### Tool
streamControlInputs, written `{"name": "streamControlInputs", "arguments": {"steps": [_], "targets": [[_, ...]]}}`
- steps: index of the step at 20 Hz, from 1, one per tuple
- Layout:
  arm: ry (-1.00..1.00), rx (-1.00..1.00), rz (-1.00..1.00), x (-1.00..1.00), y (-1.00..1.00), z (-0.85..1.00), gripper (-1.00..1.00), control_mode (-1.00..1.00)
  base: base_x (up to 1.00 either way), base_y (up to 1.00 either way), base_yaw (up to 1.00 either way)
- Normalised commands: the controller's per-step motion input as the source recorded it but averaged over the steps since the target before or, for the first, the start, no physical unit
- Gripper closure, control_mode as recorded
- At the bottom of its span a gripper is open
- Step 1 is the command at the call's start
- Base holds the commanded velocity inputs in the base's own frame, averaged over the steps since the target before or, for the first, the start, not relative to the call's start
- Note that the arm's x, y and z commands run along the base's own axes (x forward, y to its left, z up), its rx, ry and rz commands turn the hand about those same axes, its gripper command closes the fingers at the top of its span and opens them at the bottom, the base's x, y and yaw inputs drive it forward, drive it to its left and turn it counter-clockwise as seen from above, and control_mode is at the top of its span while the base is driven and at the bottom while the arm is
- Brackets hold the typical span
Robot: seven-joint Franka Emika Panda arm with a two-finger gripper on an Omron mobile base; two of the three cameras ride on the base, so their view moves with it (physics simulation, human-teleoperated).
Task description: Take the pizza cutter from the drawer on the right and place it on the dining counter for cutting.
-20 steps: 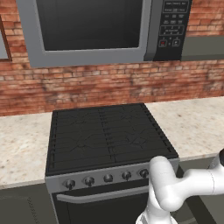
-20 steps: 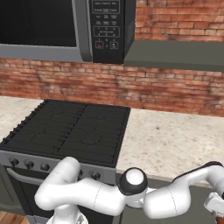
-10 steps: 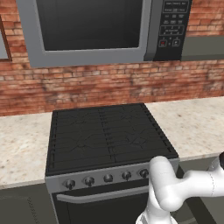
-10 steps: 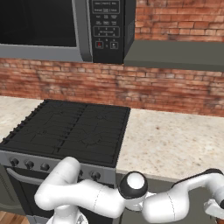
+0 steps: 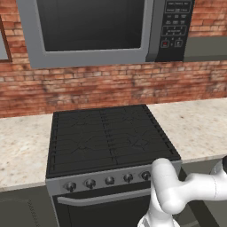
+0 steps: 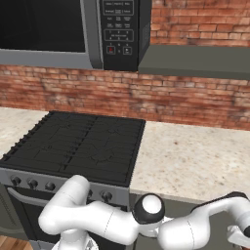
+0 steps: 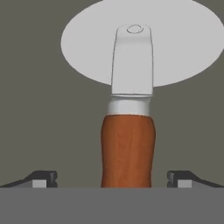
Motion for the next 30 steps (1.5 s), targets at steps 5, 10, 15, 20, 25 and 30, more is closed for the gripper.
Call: {"name": "streamControlInputs", "arguments": {"steps": [5, 10, 15, 20, 25, 30], "targets": [[0.00, 0.00, 0.01, 0.01, 0.00, -0.06, -1.00, -1.00, 0.00, 0.00, 0.00], [0.00, 0.00, 0.01, 0.01, 0.00, -0.10, -1.00, -1.00, 0.00, 0.00, 0.00], [0.00, 0.00, 0.00, 0.00, 0.00, -0.18, -1.00, -1.00, 0.00, 0.00, 0.00], [0.00, 0.00, 0.00, 0.00, -0.01, -0.14, -1.00, -1.00, 0.00, 0.00, 0.00], [0.00, 0.00, 0.00, 0.00, 0.00, 0.00, -1.00, -1.00, 0.00, 0.00, 0.00], [0.00, 0.00, 0.00, 0.00, 0.00, 0.00, -1.00, -1.00, 0.00, 0.00, 0.00]]}}
